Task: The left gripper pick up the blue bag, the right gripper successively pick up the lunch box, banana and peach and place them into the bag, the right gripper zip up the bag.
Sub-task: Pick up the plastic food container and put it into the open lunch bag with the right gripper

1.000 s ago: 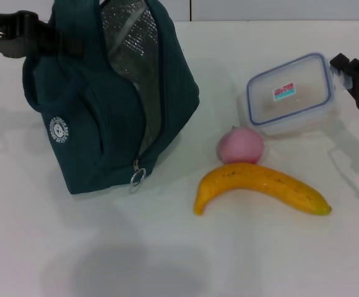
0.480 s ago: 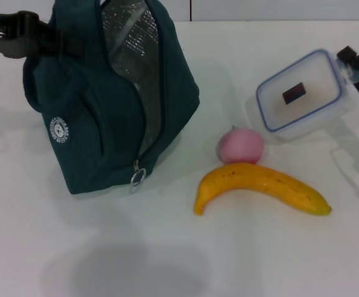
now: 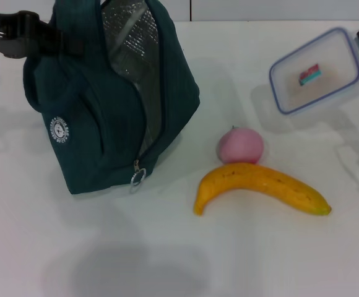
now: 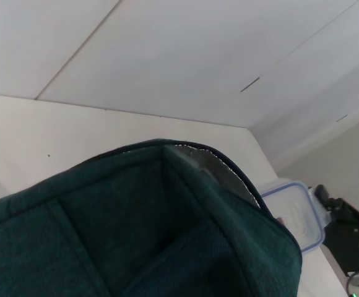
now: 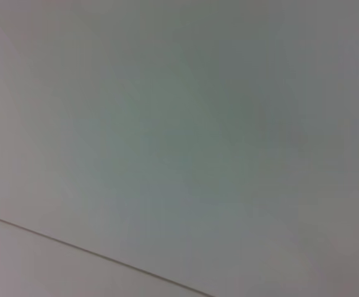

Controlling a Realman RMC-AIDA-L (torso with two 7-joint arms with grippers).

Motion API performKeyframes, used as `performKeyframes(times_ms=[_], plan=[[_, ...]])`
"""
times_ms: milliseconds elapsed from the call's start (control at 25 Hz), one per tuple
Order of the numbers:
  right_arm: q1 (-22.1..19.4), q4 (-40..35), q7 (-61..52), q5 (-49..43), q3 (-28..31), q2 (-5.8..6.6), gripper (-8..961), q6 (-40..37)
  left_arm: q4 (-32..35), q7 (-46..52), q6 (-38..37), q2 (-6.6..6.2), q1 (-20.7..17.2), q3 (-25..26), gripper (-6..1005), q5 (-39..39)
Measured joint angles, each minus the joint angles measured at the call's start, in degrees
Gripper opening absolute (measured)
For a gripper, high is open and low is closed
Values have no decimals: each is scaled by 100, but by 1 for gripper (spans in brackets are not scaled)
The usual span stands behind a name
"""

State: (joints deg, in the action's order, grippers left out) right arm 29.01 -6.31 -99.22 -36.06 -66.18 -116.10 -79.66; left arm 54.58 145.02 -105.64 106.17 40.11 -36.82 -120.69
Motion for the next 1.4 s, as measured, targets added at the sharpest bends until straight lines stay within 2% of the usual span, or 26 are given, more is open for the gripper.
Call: performKeyframes(times_ms=[240, 600, 1240, 1400], plan=[[25, -46, -18, 296, 0, 1, 97, -306, -6, 12, 0, 0, 20, 0, 46, 26], [334, -293, -193, 608, -10, -5, 97, -647, -151, -11, 1, 67, 98, -9, 46, 0], [1664, -345, -538, 835, -66, -9, 106, -731, -292, 16, 53, 149, 239, -9, 46, 0], [1959, -344, -648, 843, -182, -9, 111, -733, -292, 17, 57, 215, 248, -9, 46, 3]])
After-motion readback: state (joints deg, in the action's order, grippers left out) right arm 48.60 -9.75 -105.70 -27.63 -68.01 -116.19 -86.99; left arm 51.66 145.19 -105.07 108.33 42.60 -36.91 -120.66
